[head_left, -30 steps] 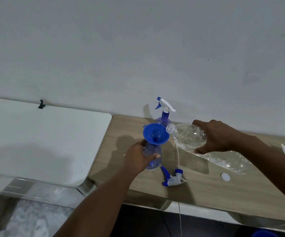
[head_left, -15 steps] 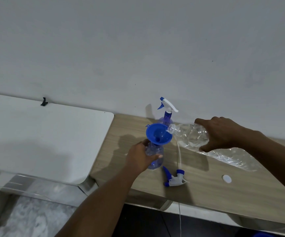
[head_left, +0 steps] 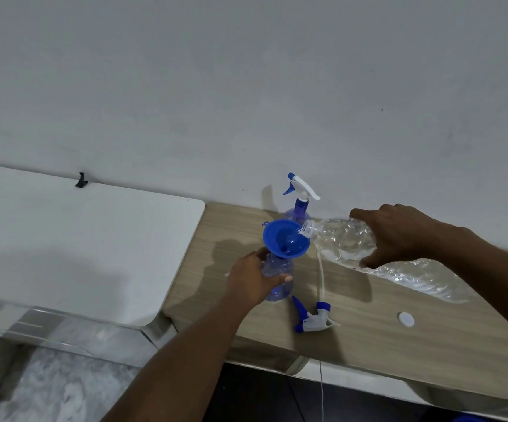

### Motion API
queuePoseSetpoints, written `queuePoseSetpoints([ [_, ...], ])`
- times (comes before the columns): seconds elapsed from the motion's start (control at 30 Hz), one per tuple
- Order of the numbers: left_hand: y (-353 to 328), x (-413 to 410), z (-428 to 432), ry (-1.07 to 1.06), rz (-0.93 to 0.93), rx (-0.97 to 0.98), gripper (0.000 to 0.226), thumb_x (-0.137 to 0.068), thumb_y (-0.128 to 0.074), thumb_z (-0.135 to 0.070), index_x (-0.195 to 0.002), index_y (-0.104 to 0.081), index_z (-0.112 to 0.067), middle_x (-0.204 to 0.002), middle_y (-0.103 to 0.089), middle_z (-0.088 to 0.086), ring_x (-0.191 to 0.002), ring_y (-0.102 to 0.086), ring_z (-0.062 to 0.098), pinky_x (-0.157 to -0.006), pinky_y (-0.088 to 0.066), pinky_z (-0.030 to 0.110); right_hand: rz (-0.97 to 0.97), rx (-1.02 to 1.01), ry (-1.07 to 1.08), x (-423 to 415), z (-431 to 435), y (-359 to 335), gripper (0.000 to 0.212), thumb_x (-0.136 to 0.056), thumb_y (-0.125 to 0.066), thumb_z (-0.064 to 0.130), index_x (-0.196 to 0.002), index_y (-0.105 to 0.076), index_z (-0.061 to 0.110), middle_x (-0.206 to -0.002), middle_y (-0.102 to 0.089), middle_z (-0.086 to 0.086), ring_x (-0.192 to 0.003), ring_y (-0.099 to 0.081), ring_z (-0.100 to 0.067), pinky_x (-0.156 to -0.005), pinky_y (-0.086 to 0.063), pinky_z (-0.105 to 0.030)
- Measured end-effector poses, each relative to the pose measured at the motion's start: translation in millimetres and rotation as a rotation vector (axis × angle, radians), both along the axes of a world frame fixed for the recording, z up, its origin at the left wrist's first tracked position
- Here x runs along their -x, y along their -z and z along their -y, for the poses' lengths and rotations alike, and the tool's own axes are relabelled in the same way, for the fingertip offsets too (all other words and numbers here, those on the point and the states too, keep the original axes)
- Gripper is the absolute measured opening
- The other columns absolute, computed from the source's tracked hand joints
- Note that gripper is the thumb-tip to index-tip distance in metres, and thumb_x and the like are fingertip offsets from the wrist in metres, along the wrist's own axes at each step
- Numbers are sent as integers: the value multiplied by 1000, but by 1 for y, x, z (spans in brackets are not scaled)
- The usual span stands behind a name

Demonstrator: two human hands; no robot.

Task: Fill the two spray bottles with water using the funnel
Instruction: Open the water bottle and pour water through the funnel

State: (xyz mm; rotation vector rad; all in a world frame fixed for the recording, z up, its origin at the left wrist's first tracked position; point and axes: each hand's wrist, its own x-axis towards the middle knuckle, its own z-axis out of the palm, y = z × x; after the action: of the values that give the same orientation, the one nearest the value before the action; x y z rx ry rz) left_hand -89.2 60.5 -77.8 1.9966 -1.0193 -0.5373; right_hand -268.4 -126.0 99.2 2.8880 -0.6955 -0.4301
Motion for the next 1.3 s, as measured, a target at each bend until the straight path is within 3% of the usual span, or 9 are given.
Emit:
queuePoseSetpoints([
  [0.47,3,-1,1,1,-21,-12,61,-65,-82,-58,-118,-61,-35,-99,-69,-14,-92,-65,5,-85,-56,33,-25,22,-17,0,1,-10,77,-69,-77,60,-131,-45,28,-66,-39,16,-80,-45,-18,-66,-33,-30],
  [0.77,0,-1,2,20,-32,-30,39,-75,-79,-44,-108,-60,-37,-93,-69,-13,-88,-66,5,-86,-56,35,-23,20,-20,3,1,-14,83,-70,-77,60,-137,-41,27,-67,-40,17,-84,-47,-17,-69,-35,-29],
  [0.93,-2,0,0,-34,-15,-47,53,-72,-81,-51,-116,-64,-27,-99,-69,-12,-92,-66,8,-84,-54,28,38,0,-7,6,6,-6,85,-67,-77,63,-136,-41,29,-66,-46,16,-80,-47,-18,-67,-37,-30],
  [1.03,0,1,0,17,-79,4,44,-74,-83,-43,-111,-61,-33,-93,-70,-14,-85,-65,-2,-76,-50,18,118,-51,31,12,8,6,83,-64,-79,64,-130,-44,27,-69,-58,10,-76,-50,-19,-64,-38,-32],
  [1.13,4,1,1,12,-111,23,33,-80,-80,-35,-106,-60,-33,-87,-68,-16,-81,-62,-8,-75,-47,19,306,-206,102,24,12,23,79,-56,-81,67,-117,-48,28,-80,-68,3,-79,-61,-23,-71,-52,-39],
  [1.2,5,2,0,-19,-99,24,49,-72,-83,-44,-113,-60,-31,-95,-67,-18,-87,-62,-5,-79,-48,20,485,-312,167,34,12,36,76,-53,-82,66,-111,-50,30,-93,-71,2,-88,-66,-26,-78,-55,-44],
  [1.3,13,7,-1,-57,-116,43,83,-61,-84,-61,-129,-51,-28,-111,-61,-15,-98,-59,1,-86,-49,27,762,-403,273,46,7,57,70,-56,-91,52,-109,-53,26,-99,-70,4,-95,-67,-20,-85,-54,-41],
])
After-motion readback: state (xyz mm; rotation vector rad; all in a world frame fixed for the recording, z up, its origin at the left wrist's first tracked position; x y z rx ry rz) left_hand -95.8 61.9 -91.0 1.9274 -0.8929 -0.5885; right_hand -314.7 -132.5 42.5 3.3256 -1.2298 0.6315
